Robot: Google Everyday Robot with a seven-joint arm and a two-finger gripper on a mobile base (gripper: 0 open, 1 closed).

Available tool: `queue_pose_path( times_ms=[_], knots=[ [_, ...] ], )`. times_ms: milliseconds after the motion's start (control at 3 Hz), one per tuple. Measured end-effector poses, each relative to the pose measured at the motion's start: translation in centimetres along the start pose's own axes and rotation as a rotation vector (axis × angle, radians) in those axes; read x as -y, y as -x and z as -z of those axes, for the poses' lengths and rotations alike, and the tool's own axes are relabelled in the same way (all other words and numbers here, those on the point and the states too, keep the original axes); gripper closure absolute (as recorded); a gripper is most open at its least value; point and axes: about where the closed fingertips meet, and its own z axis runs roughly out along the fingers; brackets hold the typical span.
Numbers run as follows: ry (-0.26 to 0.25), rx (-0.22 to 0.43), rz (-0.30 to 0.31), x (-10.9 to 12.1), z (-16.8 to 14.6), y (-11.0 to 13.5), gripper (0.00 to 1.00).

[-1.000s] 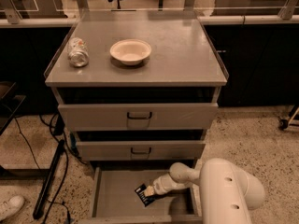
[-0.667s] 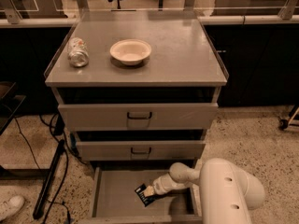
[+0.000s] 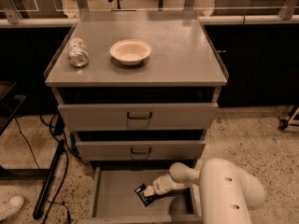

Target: Pick rxbar blueberry from bottom drawer and place on counter

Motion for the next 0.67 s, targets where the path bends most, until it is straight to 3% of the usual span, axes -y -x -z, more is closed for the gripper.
queue_pose_path(
  times_ms=[667],
  knots=[
    [0.000,0.000,0.000,0.00,-0.01,0.00,0.27]
  ],
)
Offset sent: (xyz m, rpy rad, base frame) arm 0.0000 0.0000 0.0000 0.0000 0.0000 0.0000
